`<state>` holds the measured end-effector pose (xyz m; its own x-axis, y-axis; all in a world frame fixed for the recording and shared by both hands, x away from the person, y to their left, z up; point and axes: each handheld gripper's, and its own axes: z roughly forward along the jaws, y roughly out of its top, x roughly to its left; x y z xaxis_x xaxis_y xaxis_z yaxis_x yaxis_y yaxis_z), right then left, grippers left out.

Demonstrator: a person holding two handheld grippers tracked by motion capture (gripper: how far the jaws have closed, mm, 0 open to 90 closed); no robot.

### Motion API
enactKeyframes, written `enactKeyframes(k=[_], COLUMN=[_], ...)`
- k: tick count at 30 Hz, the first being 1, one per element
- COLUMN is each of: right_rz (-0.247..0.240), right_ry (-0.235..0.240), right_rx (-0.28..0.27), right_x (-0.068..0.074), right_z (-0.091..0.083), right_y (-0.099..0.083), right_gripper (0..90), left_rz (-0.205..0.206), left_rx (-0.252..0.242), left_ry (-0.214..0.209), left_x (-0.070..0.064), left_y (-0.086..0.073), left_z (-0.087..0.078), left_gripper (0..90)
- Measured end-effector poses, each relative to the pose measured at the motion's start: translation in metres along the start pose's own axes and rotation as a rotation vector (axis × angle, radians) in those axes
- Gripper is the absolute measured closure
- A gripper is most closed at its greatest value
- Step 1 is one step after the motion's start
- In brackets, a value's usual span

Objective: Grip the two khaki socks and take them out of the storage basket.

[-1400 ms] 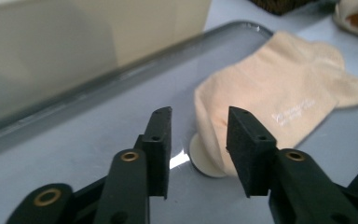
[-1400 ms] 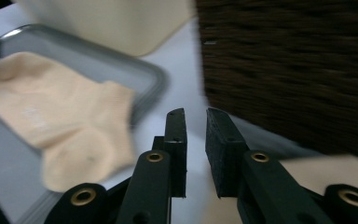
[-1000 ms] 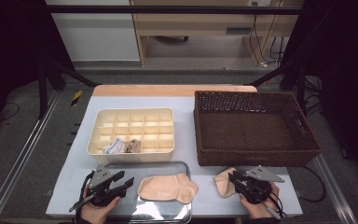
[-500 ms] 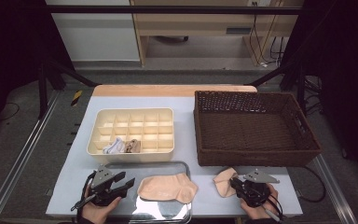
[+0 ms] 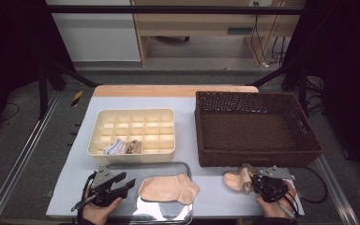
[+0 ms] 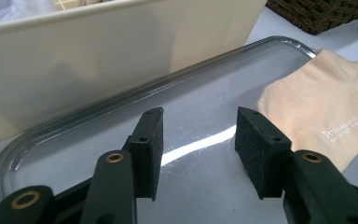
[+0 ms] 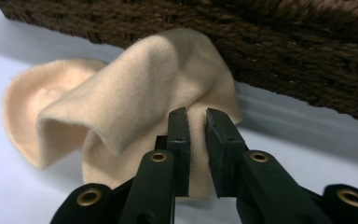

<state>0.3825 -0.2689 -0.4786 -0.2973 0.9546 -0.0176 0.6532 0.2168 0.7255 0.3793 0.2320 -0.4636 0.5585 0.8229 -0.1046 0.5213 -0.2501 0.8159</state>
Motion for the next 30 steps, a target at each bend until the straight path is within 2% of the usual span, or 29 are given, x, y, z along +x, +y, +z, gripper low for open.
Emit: enactKeyframes(k=[3,7,9,11,12,13,14,15,16,17,18,19,22,23,24,26,29,30], right_rz=[-0.005,-0.005,-0.009,-0.021,-0.021,-0.051,-0.051,-0.068,-0.068,-0.078,-0.078,-0.074,-0.083,-0.097,-0.092,-0.094,-0.135,-0.135], right_ry=[-0.009,-0.006,0.012,0.046,0.046,0.129,0.129,0.181,0.181,0.202,0.202,0.203,0.195,0.152,0.145,0.142,0.110,0.110], right_rx=[-0.037,-0.136,-0.187,-0.209,-0.209,-0.201,-0.201,-0.171,-0.171,-0.130,-0.130,-0.091,-0.063,-0.037,-0.023,-0.012,0.012,0.012], right_x=[0.001,0.005,0.011,0.020,0.020,0.039,0.039,0.053,0.053,0.063,0.063,0.069,0.072,0.073,0.074,0.074,0.077,0.077], right_z=[-0.009,-0.030,-0.041,-0.047,-0.047,-0.041,-0.041,-0.031,-0.031,-0.017,-0.017,-0.005,0.004,0.011,0.013,0.015,0.019,0.019], right_y=[0.005,0.017,0.024,0.029,0.029,0.032,0.032,0.032,0.032,0.030,0.030,0.028,0.025,0.023,0.022,0.021,0.019,0.019], right_gripper=[77.6,75.2,74.6,75.0,75.0,74.8,74.8,75.0,75.0,74.5,74.5,72.8,69.7,67.0,66.9,68.1,82.0,82.0], left_rz=[0.001,0.005,0.009,0.006,0.006,0.006,0.006,0.008,0.008,0.005,0.005,0.005,0.006,0.007,0.006,0.007,0.009,0.009], left_rx=[-0.001,-0.004,-0.005,-0.006,-0.006,-0.007,-0.007,-0.009,-0.009,-0.011,-0.011,-0.012,-0.011,-0.012,-0.013,-0.013,-0.014,-0.014], left_ry=[0.000,-0.004,-0.006,-0.006,-0.006,-0.004,-0.004,-0.004,-0.004,-0.004,-0.004,-0.005,-0.006,-0.005,-0.005,-0.005,-0.005,-0.005], left_x=[0.000,0.000,0.000,0.000,0.000,0.000,0.000,0.000,0.000,0.000,0.000,0.000,0.000,0.000,0.000,0.000,-0.001,-0.001], left_y=[0.000,0.001,0.001,0.001,0.001,0.001,0.001,0.002,0.002,0.002,0.002,0.002,0.002,0.002,0.002,0.002,0.002,0.002], left_z=[0.000,0.000,0.000,0.000,0.000,-0.001,-0.001,-0.001,-0.001,-0.002,-0.002,-0.002,-0.002,-0.002,-0.002,-0.002,-0.002,-0.002], left_gripper=[51.6,51.6,51.7,52.0,52.3,52.6,52.9,53.1,53.2,53.3,53.4,53.5,53.6,53.6,53.6,53.6,53.8,53.8])
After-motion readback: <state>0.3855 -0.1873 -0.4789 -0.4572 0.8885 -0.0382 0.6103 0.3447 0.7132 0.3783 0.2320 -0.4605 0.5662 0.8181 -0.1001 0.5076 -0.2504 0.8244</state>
